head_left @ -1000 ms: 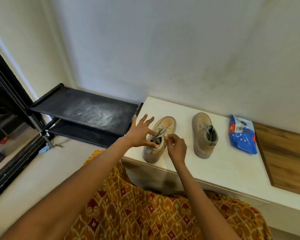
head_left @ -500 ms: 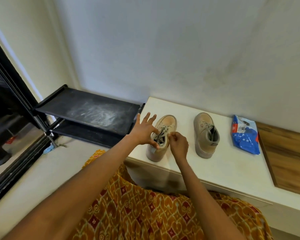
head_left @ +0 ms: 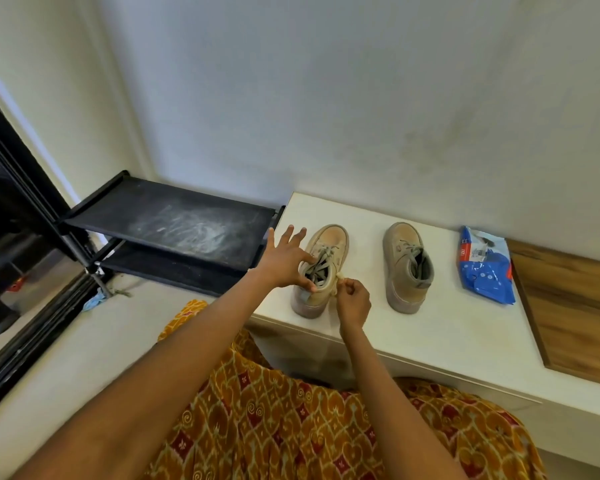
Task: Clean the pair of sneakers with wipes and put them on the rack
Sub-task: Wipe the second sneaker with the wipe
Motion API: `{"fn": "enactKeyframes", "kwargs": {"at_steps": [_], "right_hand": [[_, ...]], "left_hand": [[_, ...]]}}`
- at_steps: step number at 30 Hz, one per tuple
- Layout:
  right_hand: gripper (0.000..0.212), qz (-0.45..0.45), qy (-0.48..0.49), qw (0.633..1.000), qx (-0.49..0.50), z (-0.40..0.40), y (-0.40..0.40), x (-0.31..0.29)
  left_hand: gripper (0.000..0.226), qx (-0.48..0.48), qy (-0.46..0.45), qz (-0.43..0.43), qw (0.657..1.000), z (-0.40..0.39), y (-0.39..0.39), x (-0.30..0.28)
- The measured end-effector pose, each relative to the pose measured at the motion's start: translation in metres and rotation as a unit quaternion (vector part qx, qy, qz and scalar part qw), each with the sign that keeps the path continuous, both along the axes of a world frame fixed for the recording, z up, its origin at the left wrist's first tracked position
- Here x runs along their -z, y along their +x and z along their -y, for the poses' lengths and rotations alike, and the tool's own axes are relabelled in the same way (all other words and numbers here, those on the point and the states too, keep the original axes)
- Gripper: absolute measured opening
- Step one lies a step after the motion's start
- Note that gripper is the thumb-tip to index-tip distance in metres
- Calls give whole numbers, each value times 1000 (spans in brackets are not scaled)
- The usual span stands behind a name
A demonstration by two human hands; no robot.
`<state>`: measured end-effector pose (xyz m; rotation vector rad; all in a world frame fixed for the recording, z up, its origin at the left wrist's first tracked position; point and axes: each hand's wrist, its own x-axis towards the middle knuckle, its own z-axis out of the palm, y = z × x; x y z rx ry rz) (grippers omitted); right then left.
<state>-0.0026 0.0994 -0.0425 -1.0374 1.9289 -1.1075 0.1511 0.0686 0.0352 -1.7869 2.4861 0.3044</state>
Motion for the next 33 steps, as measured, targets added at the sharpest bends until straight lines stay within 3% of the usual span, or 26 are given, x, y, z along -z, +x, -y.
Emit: {"fn": "enactKeyframes", "kwargs": {"at_steps": [5,8,12,17,23,29,33], "right_hand": [[16,33,-52,998,-21,-35,9,11],[14,3,-42,999,-34,-32,1,15],[16,-12,-5,1000,0,-1,-14,3],[16,13,-66,997,43,-8,-9,-7],[15,-71,-43,996,26,-45,-2,16],[19,-42,-52,996,59,-21,-4,-13],[19,-52,-59,995,59,-36,10,-9]], "left_hand": [[68,3,-16,-3,1000,3,1,0],[68,-15,-24,-14,1000,-1,-2,2],[65,-40,-40,-17,998,-8,-21,4],[64,-60,-64,-14,996,-5,-38,9],[61,-67,-38,-45,996,-8,-36,9],[60,-30,50,-80,995,9,-22,-3],[58,-21,37,-66,997,12,-15,-1]]}}
